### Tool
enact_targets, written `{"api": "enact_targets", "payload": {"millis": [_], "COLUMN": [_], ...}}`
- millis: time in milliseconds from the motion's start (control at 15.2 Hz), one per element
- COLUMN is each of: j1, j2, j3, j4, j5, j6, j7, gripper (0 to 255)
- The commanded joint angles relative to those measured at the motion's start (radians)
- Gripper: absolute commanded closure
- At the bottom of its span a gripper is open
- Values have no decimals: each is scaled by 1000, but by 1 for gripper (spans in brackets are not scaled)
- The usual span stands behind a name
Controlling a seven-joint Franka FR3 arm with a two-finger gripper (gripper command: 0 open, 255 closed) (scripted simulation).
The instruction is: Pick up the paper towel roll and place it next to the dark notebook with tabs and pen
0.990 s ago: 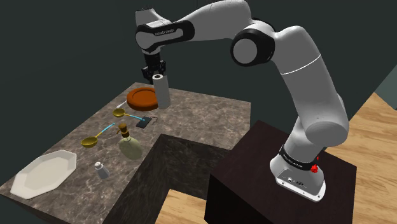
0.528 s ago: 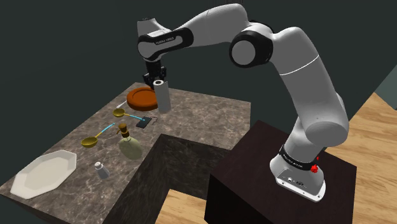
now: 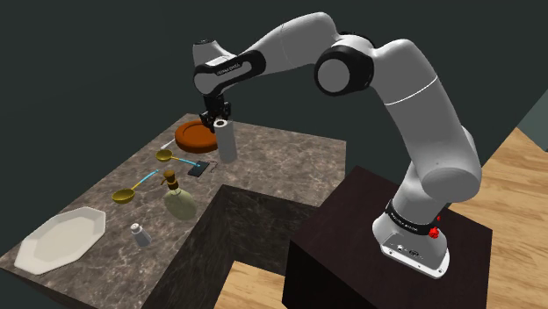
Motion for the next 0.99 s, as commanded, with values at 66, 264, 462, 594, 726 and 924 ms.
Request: {"api": "enact_targets", "payload": {"millis": [66,264,462,594,726,924], "j1": [0,0,0,0,0,0], "j2": [19,37,57,71,85,109], "j3": [0,0,0,0,0,0], "j4": [-7,-18,-26,-29,-31,-32], "j5": [0,-1,-1,-1,-1,-2], "j6": [28,56,83,100,117,141], "j7": [2,3,5,6,7,9], "gripper": [255,255,255,255,255,255]}}
